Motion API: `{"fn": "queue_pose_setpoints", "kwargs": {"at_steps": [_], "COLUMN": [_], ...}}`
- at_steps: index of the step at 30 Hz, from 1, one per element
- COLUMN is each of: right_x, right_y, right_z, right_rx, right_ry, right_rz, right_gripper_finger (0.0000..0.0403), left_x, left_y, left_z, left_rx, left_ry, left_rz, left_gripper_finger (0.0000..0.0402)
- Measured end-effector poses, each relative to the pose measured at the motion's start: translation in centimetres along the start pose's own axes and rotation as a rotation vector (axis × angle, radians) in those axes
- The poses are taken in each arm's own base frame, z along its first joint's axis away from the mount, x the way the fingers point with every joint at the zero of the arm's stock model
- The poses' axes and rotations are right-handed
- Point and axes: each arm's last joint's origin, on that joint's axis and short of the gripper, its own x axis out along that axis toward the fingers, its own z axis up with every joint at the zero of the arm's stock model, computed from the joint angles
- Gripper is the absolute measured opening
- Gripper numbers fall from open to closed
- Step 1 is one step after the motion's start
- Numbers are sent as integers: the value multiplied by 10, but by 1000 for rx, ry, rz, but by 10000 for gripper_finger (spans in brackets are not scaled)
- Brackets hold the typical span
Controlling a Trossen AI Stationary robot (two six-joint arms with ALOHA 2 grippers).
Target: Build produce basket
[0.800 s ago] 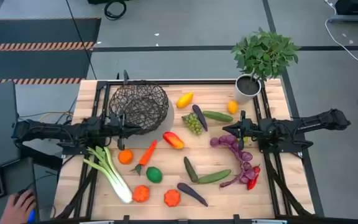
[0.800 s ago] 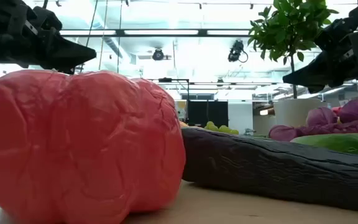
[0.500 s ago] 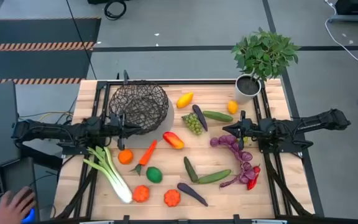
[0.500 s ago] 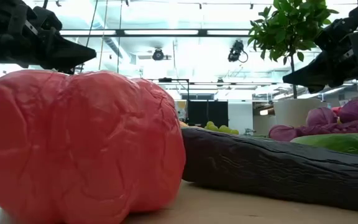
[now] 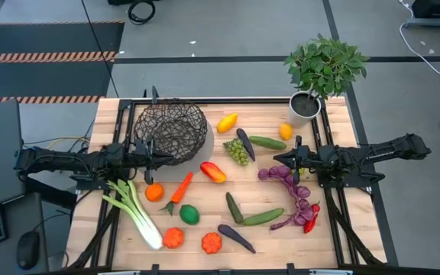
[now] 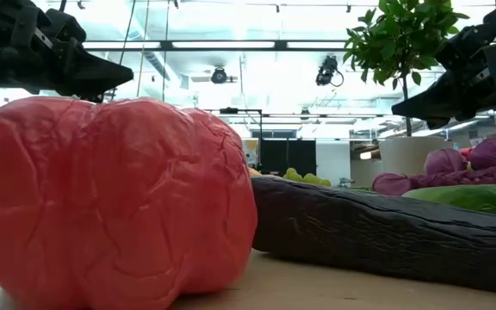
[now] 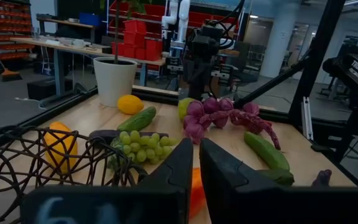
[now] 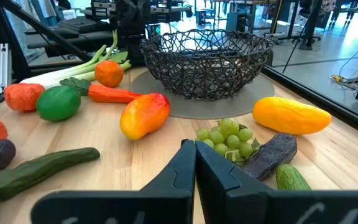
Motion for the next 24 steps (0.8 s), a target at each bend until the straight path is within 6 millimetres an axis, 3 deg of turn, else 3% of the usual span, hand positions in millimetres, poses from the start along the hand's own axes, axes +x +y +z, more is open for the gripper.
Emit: {"fn": "queue_pose_setpoints", "kwargs": {"at_steps": [24], "right_x": [0], "right_y": [0], "right_z": [0], "right_rx": [0], "right_ry": [0], "right_rz": [0], "right_gripper_finger": [18], "left_x": [0], "left_y": [-1], "left_z": [4], "left_rx": [-2], "left_ry": [-44], "left_rz": [-7], "left_gripper_finger": [34]}}
